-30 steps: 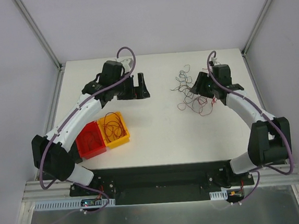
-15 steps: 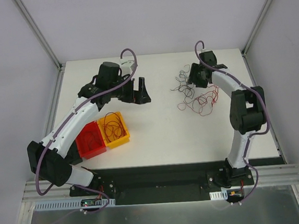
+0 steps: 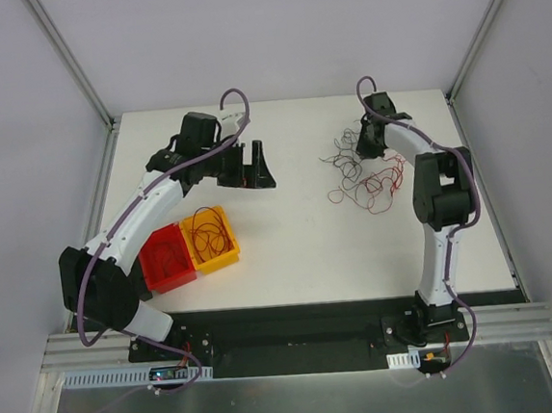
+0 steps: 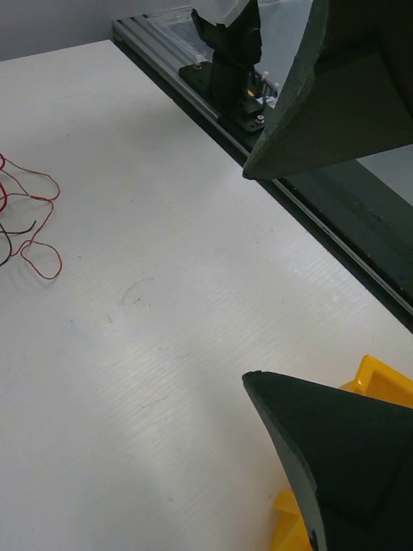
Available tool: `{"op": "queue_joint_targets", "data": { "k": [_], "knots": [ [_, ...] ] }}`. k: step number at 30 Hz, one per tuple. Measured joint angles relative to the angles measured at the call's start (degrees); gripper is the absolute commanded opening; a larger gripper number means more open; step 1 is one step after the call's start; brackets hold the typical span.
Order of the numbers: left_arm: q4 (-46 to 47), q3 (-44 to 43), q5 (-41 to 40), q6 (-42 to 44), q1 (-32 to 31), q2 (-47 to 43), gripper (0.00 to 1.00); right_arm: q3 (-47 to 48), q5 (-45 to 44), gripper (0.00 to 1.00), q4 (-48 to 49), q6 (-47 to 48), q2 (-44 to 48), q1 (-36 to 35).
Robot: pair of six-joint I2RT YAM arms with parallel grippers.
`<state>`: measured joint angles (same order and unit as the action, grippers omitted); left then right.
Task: Untangle the cables
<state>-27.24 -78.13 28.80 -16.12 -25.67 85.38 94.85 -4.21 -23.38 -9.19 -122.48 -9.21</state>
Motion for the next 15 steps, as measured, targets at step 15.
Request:
{"op": "queue_joint_targets", "data": {
  "k": [15],
  "knots": [
    [1.64, 0.02, 3.82, -1.79, 2.12, 1.57, 0.92, 15.37, -5.51, 0.00, 7.34, 6.12, 37.94, 1.90]
  ]
}}
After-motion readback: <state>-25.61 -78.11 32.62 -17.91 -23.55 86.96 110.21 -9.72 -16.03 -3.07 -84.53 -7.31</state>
